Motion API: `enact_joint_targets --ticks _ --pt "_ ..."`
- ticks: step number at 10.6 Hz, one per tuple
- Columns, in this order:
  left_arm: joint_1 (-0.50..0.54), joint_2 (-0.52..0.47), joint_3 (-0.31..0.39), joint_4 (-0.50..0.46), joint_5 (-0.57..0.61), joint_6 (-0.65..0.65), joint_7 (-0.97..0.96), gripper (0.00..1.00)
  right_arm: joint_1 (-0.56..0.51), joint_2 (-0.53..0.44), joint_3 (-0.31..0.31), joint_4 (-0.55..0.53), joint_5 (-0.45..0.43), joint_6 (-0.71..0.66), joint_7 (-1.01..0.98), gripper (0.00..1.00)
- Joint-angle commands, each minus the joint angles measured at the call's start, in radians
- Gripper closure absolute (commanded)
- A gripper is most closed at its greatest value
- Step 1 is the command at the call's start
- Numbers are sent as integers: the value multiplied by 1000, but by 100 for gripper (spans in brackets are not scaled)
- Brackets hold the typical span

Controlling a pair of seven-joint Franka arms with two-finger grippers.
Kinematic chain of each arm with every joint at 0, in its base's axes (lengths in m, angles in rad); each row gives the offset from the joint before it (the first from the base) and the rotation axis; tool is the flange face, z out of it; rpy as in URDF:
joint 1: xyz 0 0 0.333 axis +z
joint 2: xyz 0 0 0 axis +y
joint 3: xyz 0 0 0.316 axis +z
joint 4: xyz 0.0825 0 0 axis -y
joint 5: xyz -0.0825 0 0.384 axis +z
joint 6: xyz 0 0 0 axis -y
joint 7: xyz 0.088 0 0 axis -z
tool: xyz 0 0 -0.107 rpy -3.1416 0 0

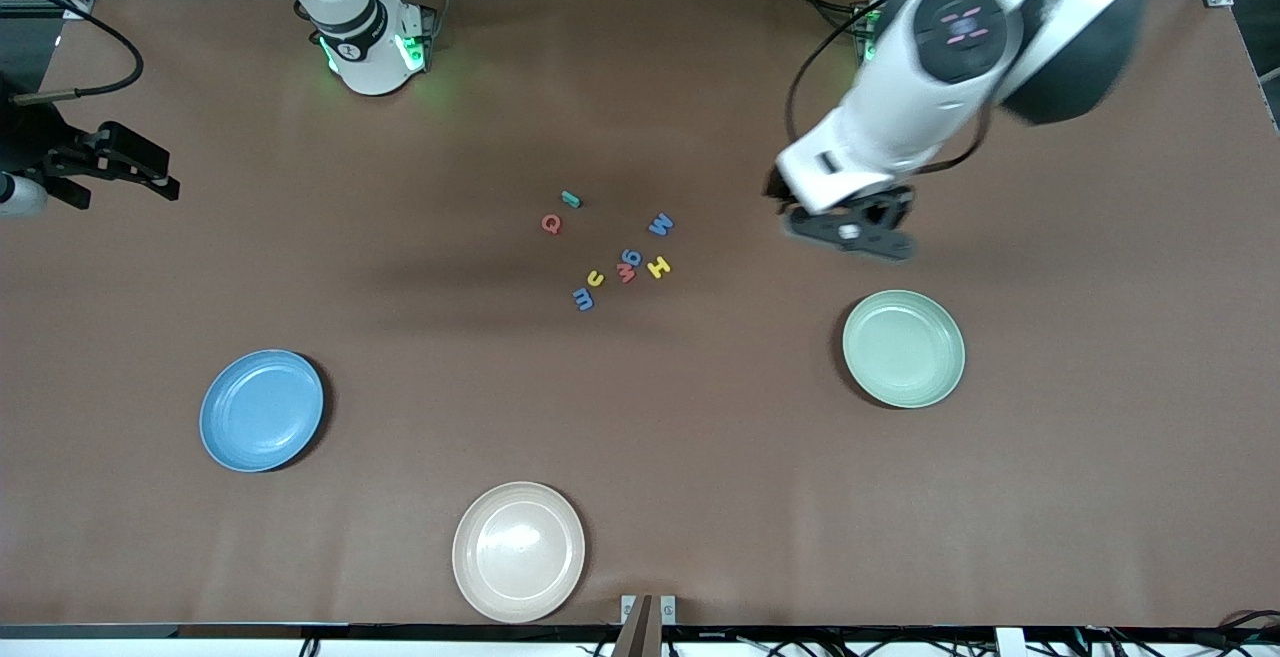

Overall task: Sort upper and lower case letters into plates
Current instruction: 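Reach the left gripper down to the yellow H letter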

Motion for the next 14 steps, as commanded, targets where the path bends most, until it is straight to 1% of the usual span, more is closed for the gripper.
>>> enact_joint_targets --ticks 1,4,6,8,9,11,12,14 --pt "-9 57 -52 -68 23 140 10 0 11 5 9 -3 7 10 -4 0" --pt "-83 168 -54 -69 116 218 16 0 48 35 9 -3 9 40 -1 0" --pt "-133 244 -54 -69 173 307 16 0 103 53 9 -4 14 42 0 0" --pt "-167 333 -49 -69 221 401 17 0 169 97 9 -4 15 48 29 0" --pt "-184 364 -46 -69 242 436 19 2 198 140 9 -4 20 51 42 0" --pt "-198 412 -46 -67 345 444 19 15 262 232 9 -3 23 92 86 0" --pt "-211 429 -46 -64 350 445 14 20 291 273 9 -4 23 130 130 0" --pt "-227 456 -45 -64 354 479 16 21 321 341 12 -1 29 172 175 0"
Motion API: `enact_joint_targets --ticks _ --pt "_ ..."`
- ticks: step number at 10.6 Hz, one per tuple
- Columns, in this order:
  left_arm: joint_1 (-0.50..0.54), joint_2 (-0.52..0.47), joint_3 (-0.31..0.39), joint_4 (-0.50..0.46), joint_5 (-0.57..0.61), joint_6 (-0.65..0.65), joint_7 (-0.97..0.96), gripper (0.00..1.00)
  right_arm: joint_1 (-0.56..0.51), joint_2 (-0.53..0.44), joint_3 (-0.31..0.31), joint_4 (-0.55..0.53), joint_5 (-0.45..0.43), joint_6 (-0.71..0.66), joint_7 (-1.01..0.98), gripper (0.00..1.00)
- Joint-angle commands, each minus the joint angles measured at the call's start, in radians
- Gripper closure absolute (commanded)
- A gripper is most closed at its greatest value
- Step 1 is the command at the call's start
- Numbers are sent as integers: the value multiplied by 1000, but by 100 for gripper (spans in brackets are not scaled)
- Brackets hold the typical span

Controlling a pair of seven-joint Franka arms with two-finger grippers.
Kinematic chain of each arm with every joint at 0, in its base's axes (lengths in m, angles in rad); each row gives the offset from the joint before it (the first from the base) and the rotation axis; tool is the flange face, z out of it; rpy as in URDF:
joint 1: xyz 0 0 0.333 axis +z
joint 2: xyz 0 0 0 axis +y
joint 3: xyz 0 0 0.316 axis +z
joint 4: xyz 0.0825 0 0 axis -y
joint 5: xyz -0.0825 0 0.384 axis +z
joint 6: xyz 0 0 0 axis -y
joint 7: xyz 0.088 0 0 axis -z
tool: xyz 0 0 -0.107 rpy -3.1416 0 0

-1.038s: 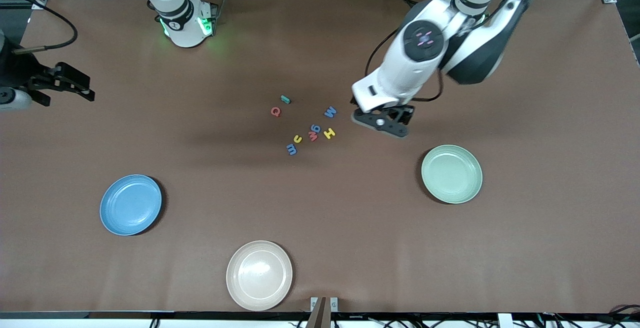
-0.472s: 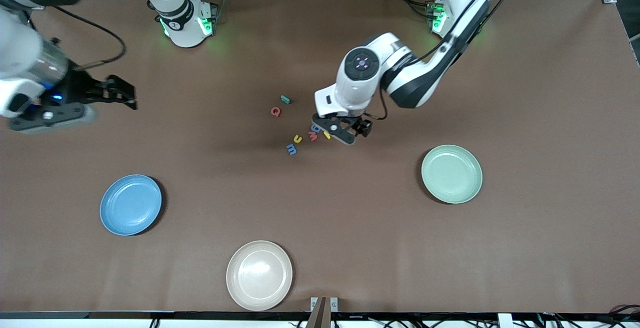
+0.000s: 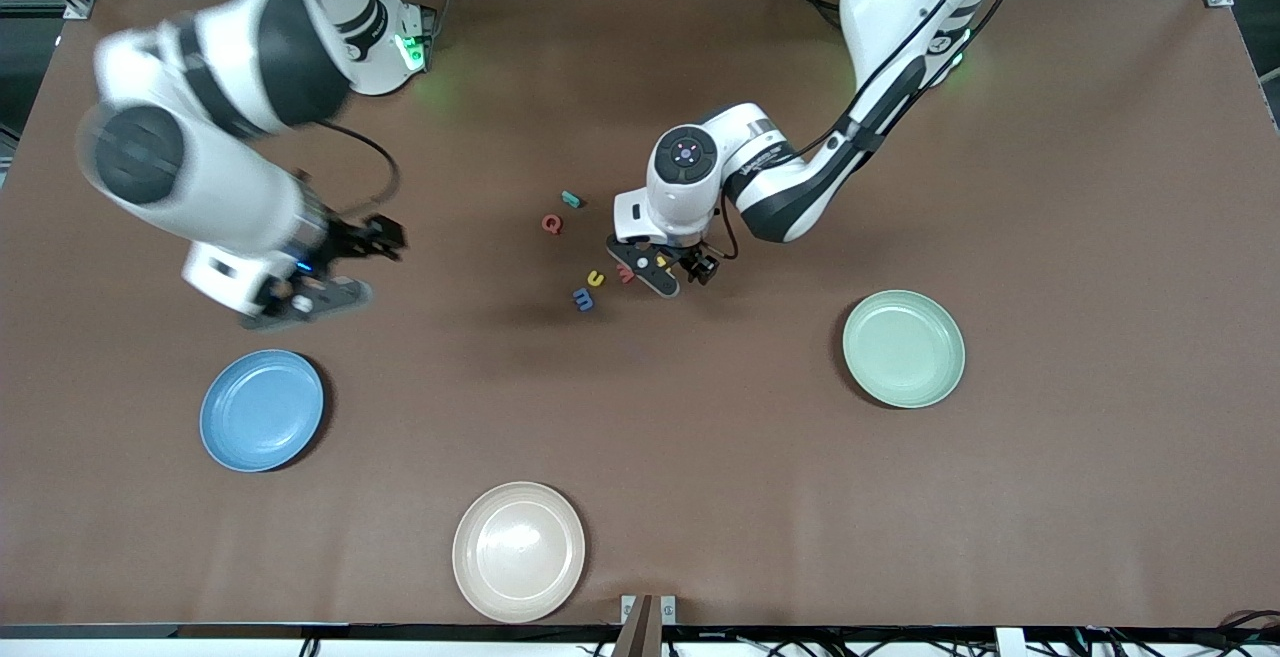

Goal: Sort upper and lower case letters into plates

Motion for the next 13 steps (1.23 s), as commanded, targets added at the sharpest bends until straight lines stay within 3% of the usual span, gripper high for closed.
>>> enact_joint_targets --ticks 1,3,8,13 --pt "-26 32 9 16 30 41 2 21 31 64 -5 26 58 15 49 0" --pt "-67 44 47 16 30 58 2 24 36 125 -5 29 121 87 90 0" --pt "-69 75 51 16 60 90 -11 28 30 274 -5 30 121 314 89 0" --pt "-89 92 60 14 60 98 -41 32 108 350 -7 27 115 414 88 0"
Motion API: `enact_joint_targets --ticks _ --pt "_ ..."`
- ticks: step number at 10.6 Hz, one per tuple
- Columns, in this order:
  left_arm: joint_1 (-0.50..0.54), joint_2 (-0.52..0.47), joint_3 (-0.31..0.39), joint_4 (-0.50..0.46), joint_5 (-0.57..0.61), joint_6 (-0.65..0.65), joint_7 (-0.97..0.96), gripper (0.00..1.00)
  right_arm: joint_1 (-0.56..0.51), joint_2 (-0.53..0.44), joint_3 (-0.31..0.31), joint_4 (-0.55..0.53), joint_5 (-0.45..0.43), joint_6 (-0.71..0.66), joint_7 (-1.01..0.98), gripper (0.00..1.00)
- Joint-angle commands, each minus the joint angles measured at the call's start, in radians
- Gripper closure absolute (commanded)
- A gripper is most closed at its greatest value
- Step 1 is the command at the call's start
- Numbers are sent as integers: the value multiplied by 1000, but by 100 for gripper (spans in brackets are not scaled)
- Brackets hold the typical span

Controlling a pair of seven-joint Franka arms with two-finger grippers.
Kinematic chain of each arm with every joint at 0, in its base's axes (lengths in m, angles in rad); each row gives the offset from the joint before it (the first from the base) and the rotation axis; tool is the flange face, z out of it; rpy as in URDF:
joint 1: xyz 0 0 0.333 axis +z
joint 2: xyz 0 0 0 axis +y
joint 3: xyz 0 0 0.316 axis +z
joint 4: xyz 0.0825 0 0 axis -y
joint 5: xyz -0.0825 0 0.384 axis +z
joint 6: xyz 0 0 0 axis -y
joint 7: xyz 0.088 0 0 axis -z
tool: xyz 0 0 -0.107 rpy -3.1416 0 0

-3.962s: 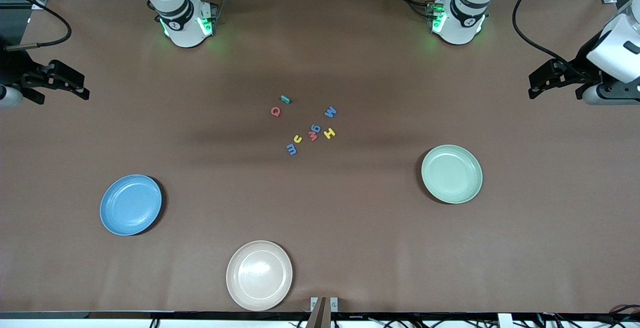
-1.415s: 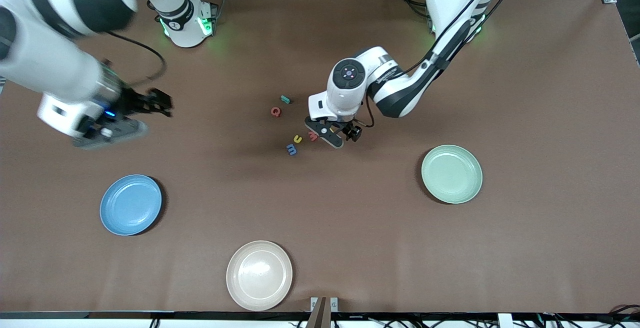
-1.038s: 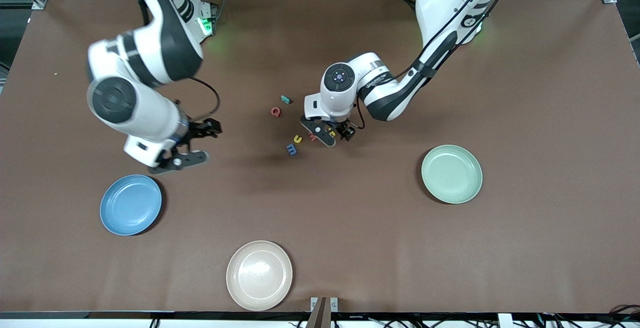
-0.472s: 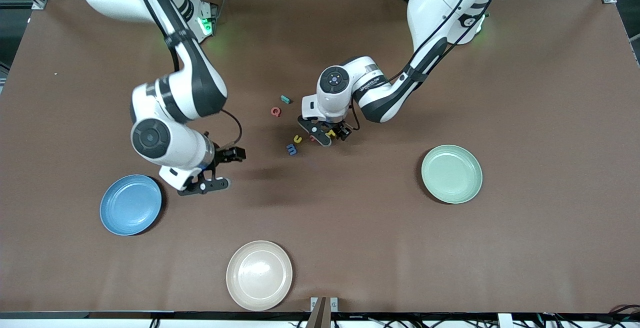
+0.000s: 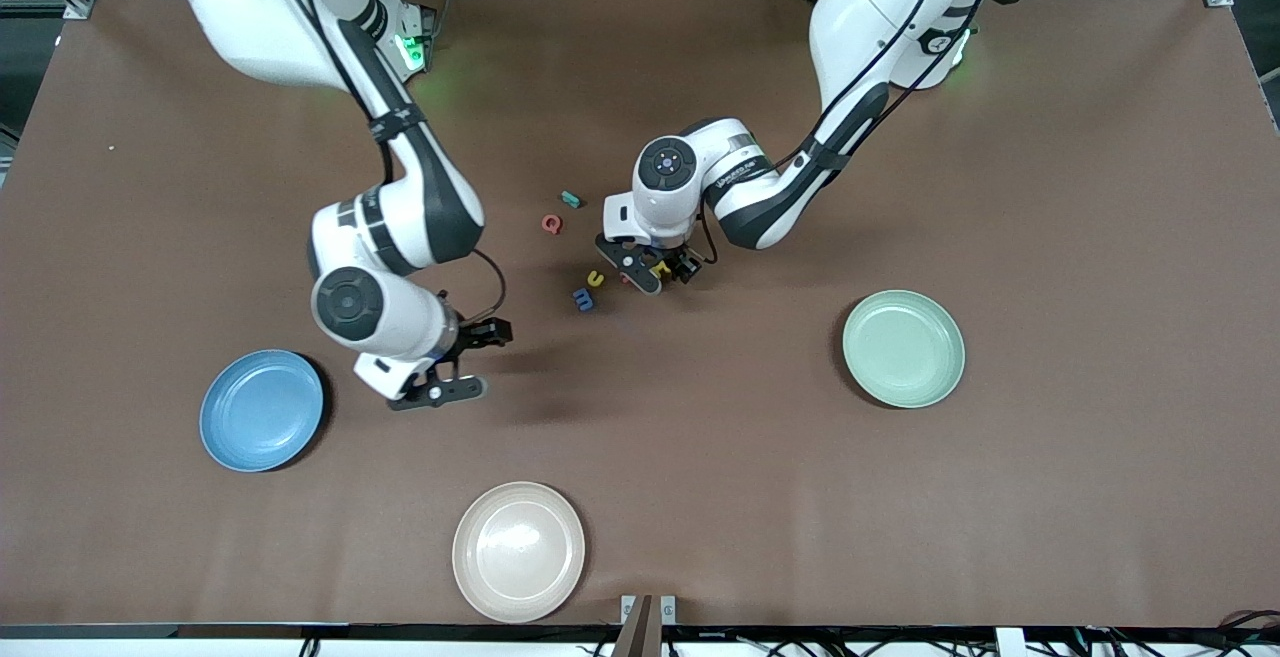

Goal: Sort upper and lower case letters into plates

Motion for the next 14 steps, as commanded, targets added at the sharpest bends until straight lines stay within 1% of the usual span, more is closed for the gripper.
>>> enact_joint_targets --ticks 1,2,3,4,6,7,8,9,10,12,14 --pt "-20 13 13 11 29 18 -30 35 43 64 -5 20 17 71 10 0" --pt "-20 16 15 11 29 18 -30 41 48 78 -5 21 15 90 10 0" --pt "-20 17 16 11 29 20 -30 48 48 83 -5 17 14 90 8 0" --pt "-20 19 18 11 29 20 -30 50 50 85 -5 14 14 90 10 0" --pt "-20 22 18 11 29 20 -30 50 60 102 -4 15 26 97 14 0" --pt "-18 25 16 13 29 20 -30 53 54 121 -4 17 76 104 34 0" --pt "-17 27 18 13 29 20 -30 72 54 128 -5 15 116 105 33 0" --pt "-9 25 18 13 29 18 -30 97 65 128 -5 15 115 107 36 0" --pt "12 7 21 5 29 15 -36 100 80 129 -7 14 112 114 37 0" --pt "89 -102 21 -62 23 7 -40 100 112 129 -7 15 112 130 40 0" --pt "193 -209 16 -116 14 3 -31 100 148 129 -7 14 106 151 42 0"
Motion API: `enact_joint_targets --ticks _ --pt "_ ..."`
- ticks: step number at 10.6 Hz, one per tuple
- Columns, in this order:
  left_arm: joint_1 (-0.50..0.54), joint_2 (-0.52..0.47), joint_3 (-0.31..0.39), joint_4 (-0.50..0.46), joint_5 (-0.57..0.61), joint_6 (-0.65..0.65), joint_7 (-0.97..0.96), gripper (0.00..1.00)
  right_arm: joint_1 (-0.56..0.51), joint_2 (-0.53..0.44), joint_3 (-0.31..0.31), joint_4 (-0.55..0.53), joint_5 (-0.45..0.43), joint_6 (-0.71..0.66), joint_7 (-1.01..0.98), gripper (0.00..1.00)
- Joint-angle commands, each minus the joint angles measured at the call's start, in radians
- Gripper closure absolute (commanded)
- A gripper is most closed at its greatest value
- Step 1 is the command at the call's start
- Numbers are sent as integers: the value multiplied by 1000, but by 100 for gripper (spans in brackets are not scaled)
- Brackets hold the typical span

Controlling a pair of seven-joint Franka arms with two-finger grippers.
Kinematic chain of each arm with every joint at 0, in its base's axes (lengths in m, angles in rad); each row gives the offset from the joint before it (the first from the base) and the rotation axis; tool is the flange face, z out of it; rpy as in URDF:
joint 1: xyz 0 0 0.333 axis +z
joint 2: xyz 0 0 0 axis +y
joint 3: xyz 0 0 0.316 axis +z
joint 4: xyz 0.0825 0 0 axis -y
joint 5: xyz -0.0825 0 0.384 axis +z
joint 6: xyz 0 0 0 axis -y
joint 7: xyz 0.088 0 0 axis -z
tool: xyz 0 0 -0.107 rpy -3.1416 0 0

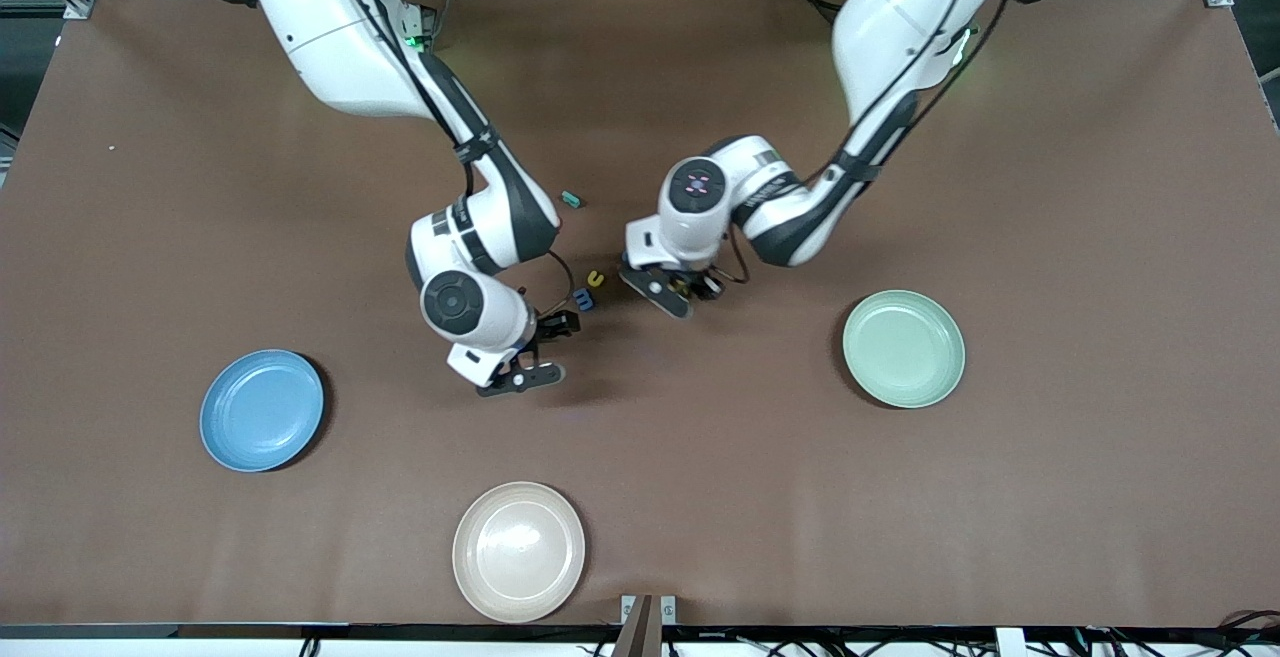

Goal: Sort upper and lower case letters into plates

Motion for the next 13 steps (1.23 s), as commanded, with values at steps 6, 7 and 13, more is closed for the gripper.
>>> enact_joint_targets --ticks 6,7,13 --pt "359 -331 -8 -111 -132 -166 -13 100 107 -1 -9 -103 -15 148 5 0" --pt "390 -336 -7 -114 -132 -231 -9 100 124 -3 -9 -113 -23 145 16 0" --pt "467 -236 70 -111 -122 -284 1 100 141 -29 -10 -174 -24 151 17 0"
